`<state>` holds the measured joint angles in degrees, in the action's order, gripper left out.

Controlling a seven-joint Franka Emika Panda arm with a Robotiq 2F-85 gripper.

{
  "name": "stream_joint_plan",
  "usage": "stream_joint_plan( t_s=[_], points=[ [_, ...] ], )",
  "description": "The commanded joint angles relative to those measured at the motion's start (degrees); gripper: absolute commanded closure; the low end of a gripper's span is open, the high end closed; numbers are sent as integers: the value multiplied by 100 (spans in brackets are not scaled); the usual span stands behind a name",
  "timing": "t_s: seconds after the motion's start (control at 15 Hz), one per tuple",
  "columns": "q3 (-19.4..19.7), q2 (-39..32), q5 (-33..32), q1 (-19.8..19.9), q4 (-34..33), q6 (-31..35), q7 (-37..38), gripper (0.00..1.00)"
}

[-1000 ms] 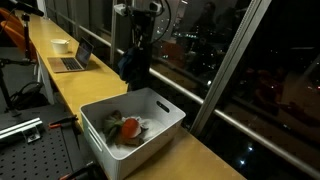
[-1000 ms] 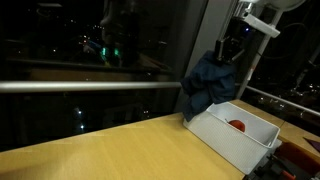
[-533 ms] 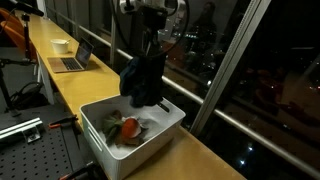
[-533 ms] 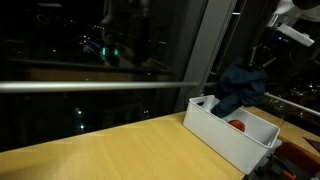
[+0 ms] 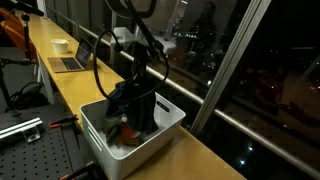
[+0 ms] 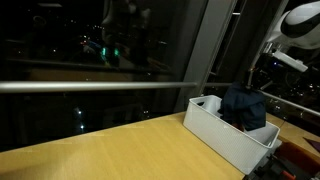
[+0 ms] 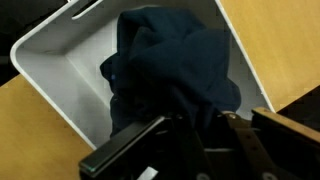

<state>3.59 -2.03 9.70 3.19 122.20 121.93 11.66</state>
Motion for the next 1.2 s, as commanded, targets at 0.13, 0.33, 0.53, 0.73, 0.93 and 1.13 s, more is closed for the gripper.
stream_joint_plan(
  t_s=[0.13, 0.33, 0.53, 0.73, 0.93, 1.13],
  points=[
    [-114, -205, 285, -90, 32, 167, -139, 95],
    [-160, -267, 315, -112, 40, 170, -158, 95],
    [-160, -322, 394, -98, 55, 149, -201, 53],
    [-146, -336, 479, -73, 88, 144, -286, 34],
    [-136, -365, 575, -49, 110, 151, -370, 12],
    [-136, -402, 602, -38, 119, 142, -427, 0]
  ],
)
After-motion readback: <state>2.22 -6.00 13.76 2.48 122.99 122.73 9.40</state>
